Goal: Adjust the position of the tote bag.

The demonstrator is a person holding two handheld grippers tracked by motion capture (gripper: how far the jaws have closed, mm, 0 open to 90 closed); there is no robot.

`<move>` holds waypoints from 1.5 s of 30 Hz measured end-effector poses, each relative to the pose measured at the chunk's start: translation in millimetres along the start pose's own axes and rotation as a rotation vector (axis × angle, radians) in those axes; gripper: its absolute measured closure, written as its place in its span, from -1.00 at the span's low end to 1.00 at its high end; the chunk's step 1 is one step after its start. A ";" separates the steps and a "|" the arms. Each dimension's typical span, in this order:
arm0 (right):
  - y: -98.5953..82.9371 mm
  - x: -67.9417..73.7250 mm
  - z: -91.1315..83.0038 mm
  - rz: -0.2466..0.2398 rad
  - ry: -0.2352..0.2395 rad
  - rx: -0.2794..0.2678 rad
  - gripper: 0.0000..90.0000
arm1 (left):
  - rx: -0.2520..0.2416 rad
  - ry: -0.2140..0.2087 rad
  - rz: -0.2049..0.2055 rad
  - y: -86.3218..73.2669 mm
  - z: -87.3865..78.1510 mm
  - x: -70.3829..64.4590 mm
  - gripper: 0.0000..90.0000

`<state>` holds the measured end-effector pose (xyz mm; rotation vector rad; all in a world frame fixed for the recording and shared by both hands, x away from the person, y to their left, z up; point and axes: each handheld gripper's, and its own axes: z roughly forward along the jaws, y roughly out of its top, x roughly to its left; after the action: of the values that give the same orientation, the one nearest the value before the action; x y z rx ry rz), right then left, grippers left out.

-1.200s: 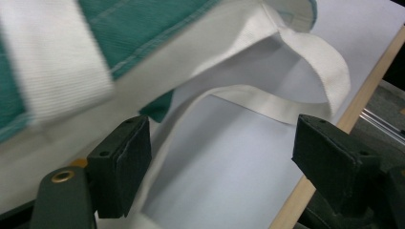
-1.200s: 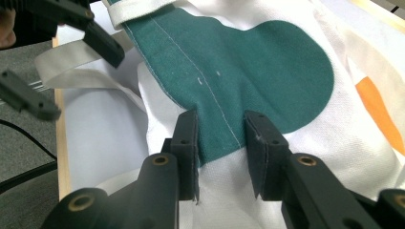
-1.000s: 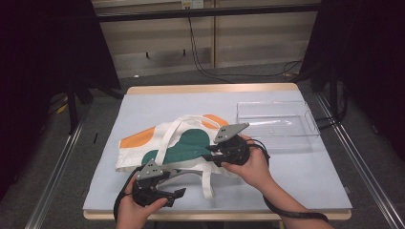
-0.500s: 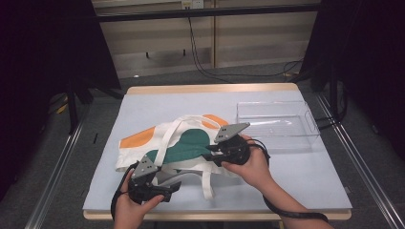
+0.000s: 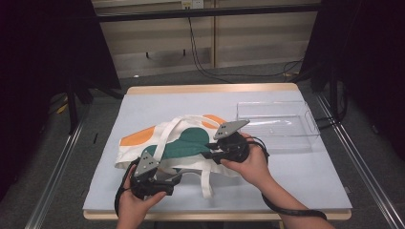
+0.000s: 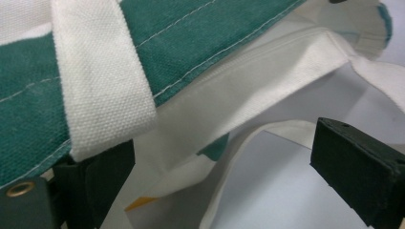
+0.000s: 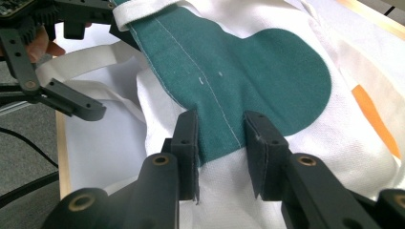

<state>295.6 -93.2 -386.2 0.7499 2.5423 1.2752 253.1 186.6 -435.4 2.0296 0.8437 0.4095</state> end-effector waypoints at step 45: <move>8.3 -5.5 0.3 0.053 0.007 -0.020 0.50 | 0.012 0.077 0.021 -2.3 22.4 1.4 -0.45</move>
<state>303.4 -91.7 -380.1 0.8152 2.5270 1.3203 265.9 174.9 -450.0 2.0464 0.8739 0.4979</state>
